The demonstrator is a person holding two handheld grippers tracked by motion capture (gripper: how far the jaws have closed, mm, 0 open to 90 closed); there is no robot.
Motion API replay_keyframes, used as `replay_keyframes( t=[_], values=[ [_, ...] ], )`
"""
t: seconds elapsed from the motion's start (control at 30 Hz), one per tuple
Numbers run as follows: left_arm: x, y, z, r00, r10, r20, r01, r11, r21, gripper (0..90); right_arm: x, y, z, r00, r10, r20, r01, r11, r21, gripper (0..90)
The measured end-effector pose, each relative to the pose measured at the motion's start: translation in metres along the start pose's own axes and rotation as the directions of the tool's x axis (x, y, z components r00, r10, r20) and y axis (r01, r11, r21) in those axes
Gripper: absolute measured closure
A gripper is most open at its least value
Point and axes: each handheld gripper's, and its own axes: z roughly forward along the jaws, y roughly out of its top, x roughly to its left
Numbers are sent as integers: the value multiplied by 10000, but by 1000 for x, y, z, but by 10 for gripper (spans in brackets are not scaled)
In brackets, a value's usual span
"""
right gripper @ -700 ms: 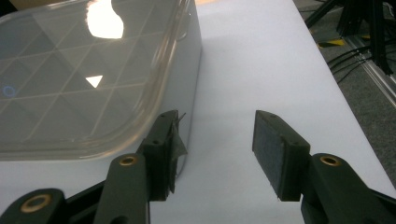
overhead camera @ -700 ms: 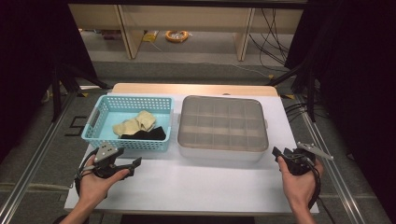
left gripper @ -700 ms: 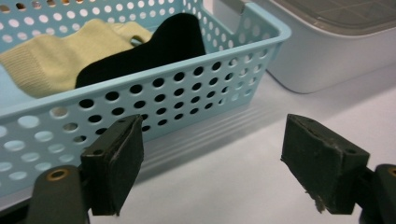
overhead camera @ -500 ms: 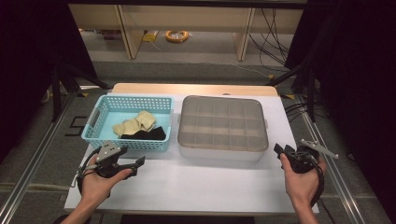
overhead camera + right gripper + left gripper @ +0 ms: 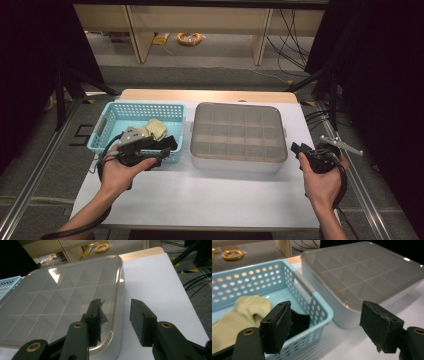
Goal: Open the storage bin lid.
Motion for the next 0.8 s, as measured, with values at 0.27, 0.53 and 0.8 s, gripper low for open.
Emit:
replay_keyframes(
  t=[0.27,0.53,0.8],
  values=[
    [1,32,42,9994,-46,347,28,9987,505,277,5,18,14,9999,-102,-86,106,9990,443,640],
    [1,51,83,9993,-118,354,74,9926,1211,278,7,30,31,9995,270,-167,-255,9960,854,642],
    [4,62,114,9992,-303,264,245,9801,1968,275,0,39,51,9980,591,-202,-556,9878,1457,630]
  ],
)
